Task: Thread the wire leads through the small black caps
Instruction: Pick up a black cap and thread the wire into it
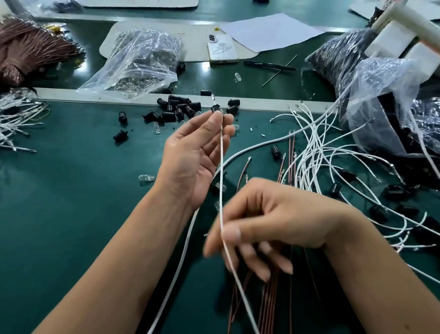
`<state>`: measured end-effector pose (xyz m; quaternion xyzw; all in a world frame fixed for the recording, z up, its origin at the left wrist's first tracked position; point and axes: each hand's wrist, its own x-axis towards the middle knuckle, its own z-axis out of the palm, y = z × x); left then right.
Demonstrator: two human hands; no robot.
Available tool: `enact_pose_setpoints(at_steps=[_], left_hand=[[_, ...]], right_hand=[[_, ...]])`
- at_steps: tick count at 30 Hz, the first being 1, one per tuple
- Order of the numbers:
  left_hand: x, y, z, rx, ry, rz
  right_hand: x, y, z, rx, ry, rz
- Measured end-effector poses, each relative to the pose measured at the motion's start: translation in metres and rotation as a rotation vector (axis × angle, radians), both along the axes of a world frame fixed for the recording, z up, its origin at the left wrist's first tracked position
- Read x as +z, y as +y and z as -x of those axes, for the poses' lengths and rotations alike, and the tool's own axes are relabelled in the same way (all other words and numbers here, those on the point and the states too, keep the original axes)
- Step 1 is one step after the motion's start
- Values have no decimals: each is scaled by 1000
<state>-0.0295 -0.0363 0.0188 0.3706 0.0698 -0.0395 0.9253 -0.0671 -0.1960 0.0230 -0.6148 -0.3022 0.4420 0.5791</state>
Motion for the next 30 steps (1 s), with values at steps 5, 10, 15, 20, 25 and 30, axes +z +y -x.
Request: enact_pose_setpoints(at_steps=[5, 10, 15, 20, 25, 30], left_hand=[[-5, -11, 6, -40, -3, -108], [-7, -9, 5, -38, -41, -182], [-10, -8, 5, -63, -157, -314], [-13, -12, 8, -125, -289, -436], [-16, -13, 8, -140, -381, -482], [-16, -13, 8, -139, -430, -491]], right_hand=[[-10, 2, -11, -482, 55, -115], [-12, -2, -11, -381, 23, -45], [-4, -17, -22, -795, -36, -55], [-6, -26, -28, -1039, -237, -269], [-5, -28, -28, -989, -368, -347], [-5, -28, -27, -976, -439, -355]])
